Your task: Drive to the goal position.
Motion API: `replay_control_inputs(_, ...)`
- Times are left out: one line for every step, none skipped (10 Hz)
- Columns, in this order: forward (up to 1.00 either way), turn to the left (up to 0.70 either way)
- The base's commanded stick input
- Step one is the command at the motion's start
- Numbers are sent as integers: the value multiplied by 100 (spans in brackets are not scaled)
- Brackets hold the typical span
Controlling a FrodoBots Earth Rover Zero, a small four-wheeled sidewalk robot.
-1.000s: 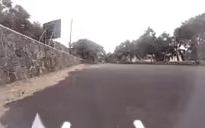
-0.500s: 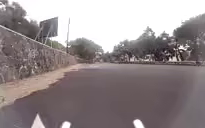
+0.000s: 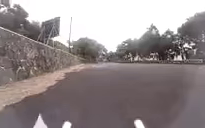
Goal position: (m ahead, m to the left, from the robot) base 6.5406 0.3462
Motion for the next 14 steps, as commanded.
replay_control_inputs(70,0)
replay_control_inputs(70,0)
replay_control_inputs(70,0)
replay_control_inputs(70,0)
replay_control_inputs(70,0)
replay_control_inputs(70,0)
replay_control_inputs(70,0)
replay_control_inputs(70,0)
replay_control_inputs(70,0)
replay_control_inputs(70,0)
replay_control_inputs(70,0)
replay_control_inputs(70,0)
replay_control_inputs(70,0)
replay_control_inputs(70,0)
